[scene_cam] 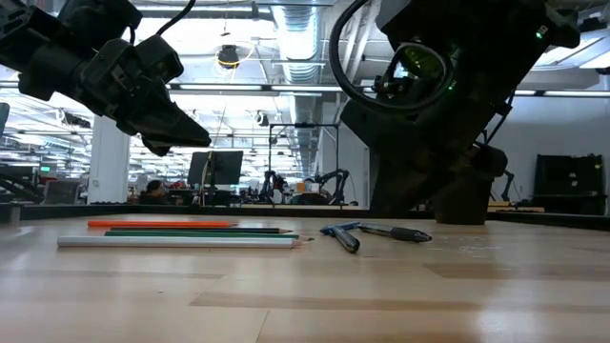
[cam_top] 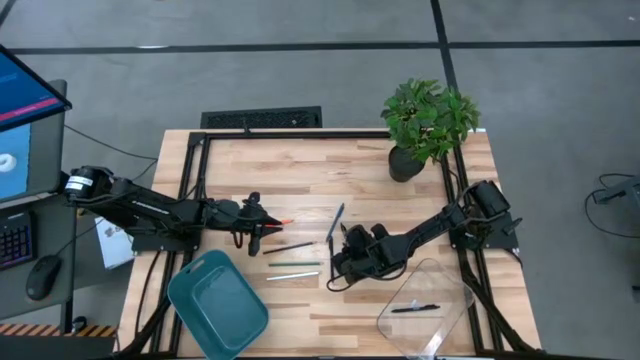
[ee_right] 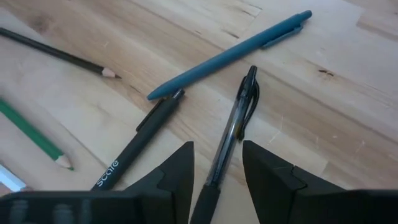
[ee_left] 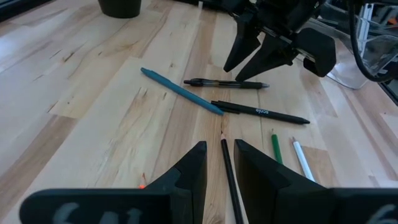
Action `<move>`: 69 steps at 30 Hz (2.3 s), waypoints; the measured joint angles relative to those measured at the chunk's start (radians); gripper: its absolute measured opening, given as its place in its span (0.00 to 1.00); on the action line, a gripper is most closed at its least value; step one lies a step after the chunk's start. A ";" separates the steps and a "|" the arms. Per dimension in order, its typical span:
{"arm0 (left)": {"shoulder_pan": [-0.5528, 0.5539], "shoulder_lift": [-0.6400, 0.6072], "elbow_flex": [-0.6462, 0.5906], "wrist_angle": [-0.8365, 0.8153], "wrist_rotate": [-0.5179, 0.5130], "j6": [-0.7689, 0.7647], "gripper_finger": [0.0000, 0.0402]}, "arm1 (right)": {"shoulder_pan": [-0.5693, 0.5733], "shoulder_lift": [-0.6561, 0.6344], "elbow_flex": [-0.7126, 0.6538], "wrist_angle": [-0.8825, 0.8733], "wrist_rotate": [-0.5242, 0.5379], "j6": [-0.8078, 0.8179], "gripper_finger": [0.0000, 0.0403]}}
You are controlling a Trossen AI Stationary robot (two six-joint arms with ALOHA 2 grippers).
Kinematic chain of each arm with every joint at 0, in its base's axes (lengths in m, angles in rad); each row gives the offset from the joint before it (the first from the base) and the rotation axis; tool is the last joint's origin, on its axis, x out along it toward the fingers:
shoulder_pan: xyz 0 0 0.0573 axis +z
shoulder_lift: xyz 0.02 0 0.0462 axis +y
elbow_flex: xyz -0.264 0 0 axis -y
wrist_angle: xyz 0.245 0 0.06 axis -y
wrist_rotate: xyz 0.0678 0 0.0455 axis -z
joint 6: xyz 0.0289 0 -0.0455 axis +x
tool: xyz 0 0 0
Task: Sort pens & pencils
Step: Put the right black pen in the transparent bin
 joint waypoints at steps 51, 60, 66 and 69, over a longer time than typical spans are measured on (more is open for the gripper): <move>0.000 0.000 0.000 -0.007 0.024 0.000 0.18 | 0.011 0.099 -0.001 0.038 0.086 0.053 0.32; 0.000 0.000 0.000 -0.007 0.024 0.000 0.18 | 0.011 0.098 0.000 0.042 0.079 0.052 0.23; 0.000 0.000 0.000 -0.007 0.024 0.000 0.18 | 0.011 0.098 0.000 0.043 0.078 0.044 0.13; 0.000 0.000 0.000 -0.008 0.024 0.000 0.18 | 0.011 0.098 0.000 0.043 0.078 0.043 0.12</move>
